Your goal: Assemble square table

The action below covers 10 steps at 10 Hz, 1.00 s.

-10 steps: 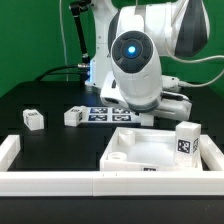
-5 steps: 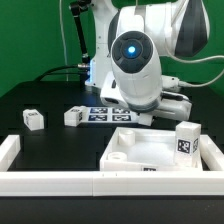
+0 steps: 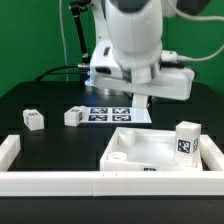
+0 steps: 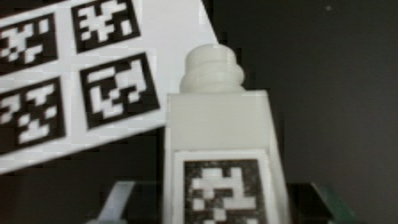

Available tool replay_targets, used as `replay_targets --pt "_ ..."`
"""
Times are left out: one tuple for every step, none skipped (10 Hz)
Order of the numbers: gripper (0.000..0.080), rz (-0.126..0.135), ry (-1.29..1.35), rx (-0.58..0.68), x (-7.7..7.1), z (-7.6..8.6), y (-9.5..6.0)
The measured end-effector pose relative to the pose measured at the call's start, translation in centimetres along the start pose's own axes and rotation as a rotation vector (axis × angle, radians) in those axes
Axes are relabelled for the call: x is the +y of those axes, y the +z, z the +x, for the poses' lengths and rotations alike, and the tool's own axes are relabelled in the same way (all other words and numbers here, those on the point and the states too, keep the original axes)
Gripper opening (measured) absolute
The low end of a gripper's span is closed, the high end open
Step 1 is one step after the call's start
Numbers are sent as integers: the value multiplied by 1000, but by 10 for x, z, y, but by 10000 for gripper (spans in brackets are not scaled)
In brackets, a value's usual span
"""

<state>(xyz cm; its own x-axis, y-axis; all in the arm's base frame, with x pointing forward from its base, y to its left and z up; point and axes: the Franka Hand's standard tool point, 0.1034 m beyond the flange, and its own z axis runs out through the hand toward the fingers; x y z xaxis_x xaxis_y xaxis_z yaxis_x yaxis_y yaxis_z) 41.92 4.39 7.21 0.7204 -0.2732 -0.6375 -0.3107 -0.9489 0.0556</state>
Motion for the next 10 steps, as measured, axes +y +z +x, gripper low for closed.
replay_targets --pt "287 23 -1 77 1 3 -23" --pt "287 14 -13 99 7 -4 -31" --pt "287 24 -14 171 3 2 -31" --pt "287 31 -23 225 0 2 -30" --pt "287 44 -33 340 -4 12 -34" --pt "287 54 -43 462 -5 26 -42" --pt "287 78 -37 552 -6 40 -68" --pt "287 91 -47 672 -6 56 -93" --pt "287 97 -65 746 -6 65 -112" --pt "287 99 -84 855 -6 72 -131"
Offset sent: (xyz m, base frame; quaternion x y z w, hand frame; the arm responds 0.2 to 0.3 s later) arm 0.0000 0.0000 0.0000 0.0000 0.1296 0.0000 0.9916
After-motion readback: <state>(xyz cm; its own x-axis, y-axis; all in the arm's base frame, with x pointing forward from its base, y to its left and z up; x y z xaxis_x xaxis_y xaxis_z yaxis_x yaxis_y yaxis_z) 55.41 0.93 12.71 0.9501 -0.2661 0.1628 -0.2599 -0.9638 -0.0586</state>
